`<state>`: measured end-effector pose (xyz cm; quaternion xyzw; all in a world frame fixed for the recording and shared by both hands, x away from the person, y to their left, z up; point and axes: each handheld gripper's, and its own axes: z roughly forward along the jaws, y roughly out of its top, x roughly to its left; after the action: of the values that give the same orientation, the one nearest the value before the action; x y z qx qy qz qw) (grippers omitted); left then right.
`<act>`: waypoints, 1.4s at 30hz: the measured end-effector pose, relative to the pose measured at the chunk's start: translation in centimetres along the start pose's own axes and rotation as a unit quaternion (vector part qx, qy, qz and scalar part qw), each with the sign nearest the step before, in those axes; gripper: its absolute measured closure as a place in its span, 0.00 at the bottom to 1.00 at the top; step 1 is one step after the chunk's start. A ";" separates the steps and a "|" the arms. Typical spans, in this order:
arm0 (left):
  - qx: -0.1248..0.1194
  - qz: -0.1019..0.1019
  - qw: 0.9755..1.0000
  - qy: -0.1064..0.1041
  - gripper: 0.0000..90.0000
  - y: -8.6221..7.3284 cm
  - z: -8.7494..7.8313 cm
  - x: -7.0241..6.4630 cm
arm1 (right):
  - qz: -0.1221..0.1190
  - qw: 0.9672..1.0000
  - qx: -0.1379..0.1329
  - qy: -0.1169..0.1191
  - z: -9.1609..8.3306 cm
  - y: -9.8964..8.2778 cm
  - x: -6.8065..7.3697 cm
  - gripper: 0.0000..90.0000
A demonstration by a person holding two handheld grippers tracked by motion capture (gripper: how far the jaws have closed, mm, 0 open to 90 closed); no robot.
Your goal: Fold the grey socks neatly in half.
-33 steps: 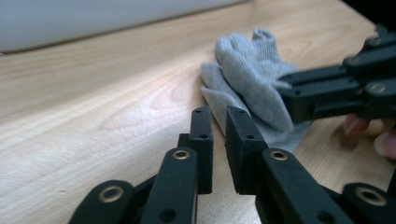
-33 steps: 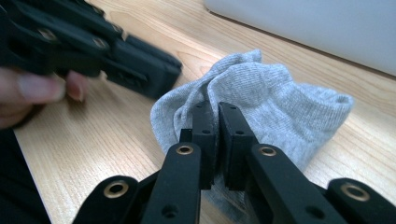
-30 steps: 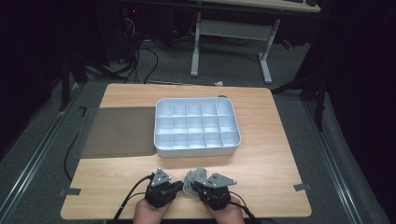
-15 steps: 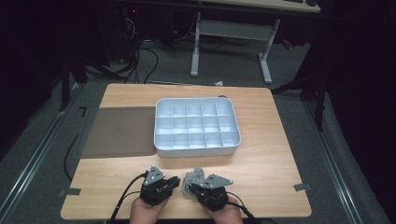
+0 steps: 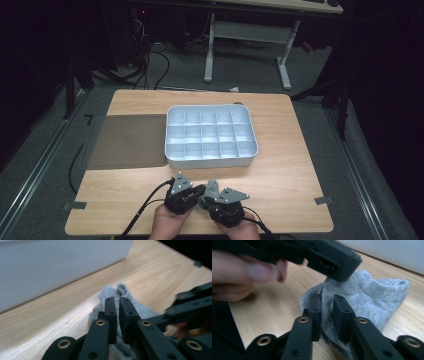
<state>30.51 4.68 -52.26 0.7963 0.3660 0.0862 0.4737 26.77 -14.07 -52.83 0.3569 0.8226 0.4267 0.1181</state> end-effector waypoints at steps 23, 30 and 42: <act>0.000 0.028 0.999 0.022 0.91 -0.2 -0.2 -0.4 | 0.072 0.996 0.020 -0.056 -1.1 -0.8 -2.3 0.66; -0.034 0.035 0.999 0.002 0.91 0.5 -1.0 -2.7 | 0.069 0.996 0.021 -0.055 -1.1 -0.9 -2.3 0.67; 0.029 0.057 0.997 0.053 0.97 -1.4 0.1 -2.5 | 0.073 0.996 0.017 -0.046 -1.1 -1.0 -2.5 0.66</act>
<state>28.11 3.33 -52.95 0.8237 0.3467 0.1448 0.4247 27.52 -16.85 -53.25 0.4376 0.7949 0.4033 0.1185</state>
